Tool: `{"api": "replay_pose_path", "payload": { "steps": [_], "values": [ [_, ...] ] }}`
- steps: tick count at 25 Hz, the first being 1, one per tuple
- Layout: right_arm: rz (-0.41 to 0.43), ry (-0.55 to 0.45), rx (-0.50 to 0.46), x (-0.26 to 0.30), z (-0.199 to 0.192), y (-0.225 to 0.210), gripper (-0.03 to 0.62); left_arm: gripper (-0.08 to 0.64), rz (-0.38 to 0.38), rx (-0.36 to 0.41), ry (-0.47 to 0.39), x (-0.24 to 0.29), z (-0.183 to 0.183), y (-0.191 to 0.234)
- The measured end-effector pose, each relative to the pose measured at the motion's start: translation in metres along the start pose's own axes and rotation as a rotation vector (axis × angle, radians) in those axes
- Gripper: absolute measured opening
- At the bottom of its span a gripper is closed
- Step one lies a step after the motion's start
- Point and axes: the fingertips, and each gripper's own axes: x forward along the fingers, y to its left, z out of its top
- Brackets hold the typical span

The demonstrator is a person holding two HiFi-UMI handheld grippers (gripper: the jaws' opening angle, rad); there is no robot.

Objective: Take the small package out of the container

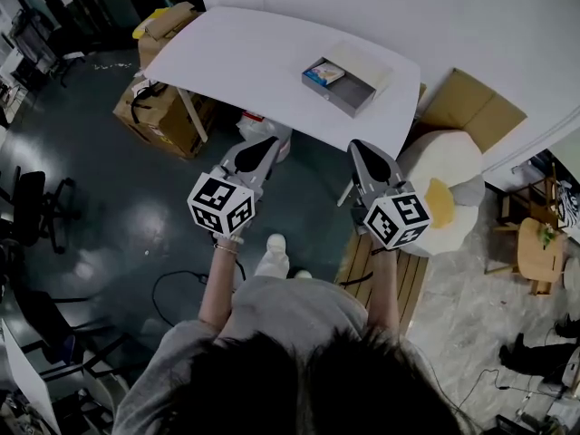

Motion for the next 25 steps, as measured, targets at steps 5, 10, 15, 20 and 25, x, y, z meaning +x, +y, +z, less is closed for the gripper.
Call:
{"api": "replay_pose_path", "payload": {
  "steps": [5, 10, 15, 20, 25],
  "values": [
    [-0.013, 0.009, -0.001, 0.023, -0.004, -0.01, 0.014, -0.011, -0.015, -0.014, -0.002, 0.017, -0.002, 0.021],
    [-0.03, 0.011, -0.004, 0.056, -0.004, -0.019, 0.014, -0.011, -0.033, -0.018, -0.004, 0.036, 0.002, 0.052],
    [-0.051, 0.01, 0.001, 0.085, -0.006, -0.03, 0.014, -0.011, -0.059, -0.024, -0.002, 0.057, 0.002, 0.078],
    [-0.081, 0.018, 0.012, 0.108, -0.01, -0.043, 0.014, -0.011, -0.091, -0.03, 0.006, 0.078, 0.003, 0.098],
    [-0.11, 0.023, 0.019, 0.125, -0.014, -0.053, 0.014, -0.011, -0.126, -0.032, 0.013, 0.097, 0.002, 0.112]
  ]
}}
